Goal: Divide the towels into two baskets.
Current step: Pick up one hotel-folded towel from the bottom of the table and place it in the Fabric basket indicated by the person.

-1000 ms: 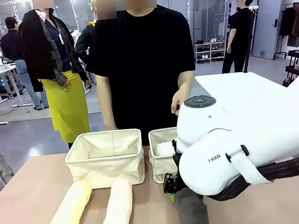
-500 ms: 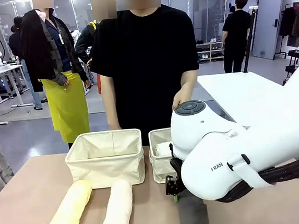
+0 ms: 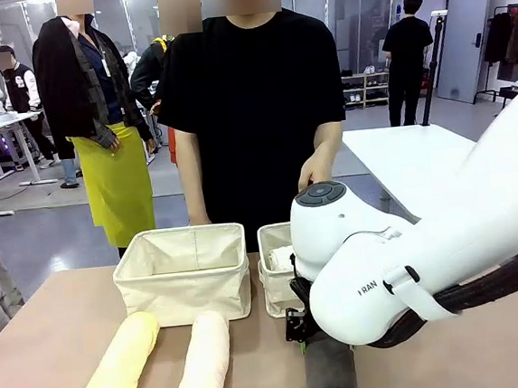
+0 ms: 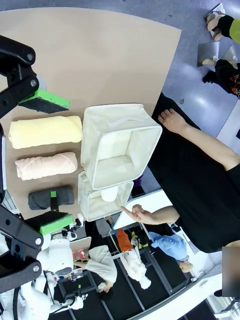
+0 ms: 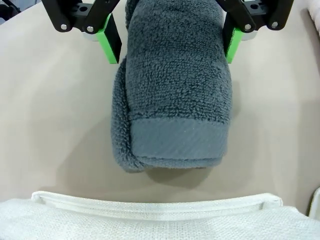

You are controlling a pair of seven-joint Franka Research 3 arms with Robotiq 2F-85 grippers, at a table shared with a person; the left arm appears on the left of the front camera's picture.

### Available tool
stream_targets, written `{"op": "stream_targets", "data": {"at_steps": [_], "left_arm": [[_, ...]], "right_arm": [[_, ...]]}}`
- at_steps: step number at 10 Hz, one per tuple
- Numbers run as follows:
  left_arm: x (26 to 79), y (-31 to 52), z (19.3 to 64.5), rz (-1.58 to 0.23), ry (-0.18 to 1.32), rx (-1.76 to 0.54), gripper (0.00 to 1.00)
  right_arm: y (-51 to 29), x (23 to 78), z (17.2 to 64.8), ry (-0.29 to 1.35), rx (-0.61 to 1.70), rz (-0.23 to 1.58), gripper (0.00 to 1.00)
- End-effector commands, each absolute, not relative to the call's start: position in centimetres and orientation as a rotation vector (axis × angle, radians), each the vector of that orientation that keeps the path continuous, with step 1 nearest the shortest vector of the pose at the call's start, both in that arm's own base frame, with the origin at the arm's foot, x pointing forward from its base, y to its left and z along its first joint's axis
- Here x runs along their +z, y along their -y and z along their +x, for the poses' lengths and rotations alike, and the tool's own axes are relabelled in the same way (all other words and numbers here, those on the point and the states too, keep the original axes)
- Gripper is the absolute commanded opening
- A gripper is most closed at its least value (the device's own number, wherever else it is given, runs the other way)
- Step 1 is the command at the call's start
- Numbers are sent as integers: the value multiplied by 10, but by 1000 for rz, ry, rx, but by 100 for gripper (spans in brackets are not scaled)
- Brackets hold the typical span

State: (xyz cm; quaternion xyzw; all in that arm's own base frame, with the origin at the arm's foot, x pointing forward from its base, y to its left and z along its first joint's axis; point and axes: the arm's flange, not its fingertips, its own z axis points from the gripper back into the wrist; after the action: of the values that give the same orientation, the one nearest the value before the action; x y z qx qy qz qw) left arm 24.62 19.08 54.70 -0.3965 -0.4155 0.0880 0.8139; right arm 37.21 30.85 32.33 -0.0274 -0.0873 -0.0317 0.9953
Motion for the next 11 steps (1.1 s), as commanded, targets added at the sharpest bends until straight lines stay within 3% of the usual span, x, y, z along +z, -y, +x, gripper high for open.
{"op": "stream_targets", "data": {"at_steps": [1,2,3,4,5,6,8,11], "left_arm": [[549,-192,248,-862,900,185,100],[549,-192,248,-862,900,185,100],[549,-192,248,-862,900,185,100],[549,-192,248,-862,900,185,100],[549,-192,248,-862,900,185,100],[549,-192,248,-862,900,185,100],[549,-192,248,-862,900,185,100],[549,-192,248,-862,900,185,100]], "right_arm": [[-317,311,377,191,-111,-62,95],[-316,311,377,184,-112,-61,81],[-316,313,376,182,-111,-55,76],[-316,314,375,180,-107,-53,61],[-316,315,375,179,-106,-52,56],[-316,316,375,175,-108,-49,42],[-312,334,372,187,-111,-35,28],[-299,402,350,186,-16,7,28]]}}
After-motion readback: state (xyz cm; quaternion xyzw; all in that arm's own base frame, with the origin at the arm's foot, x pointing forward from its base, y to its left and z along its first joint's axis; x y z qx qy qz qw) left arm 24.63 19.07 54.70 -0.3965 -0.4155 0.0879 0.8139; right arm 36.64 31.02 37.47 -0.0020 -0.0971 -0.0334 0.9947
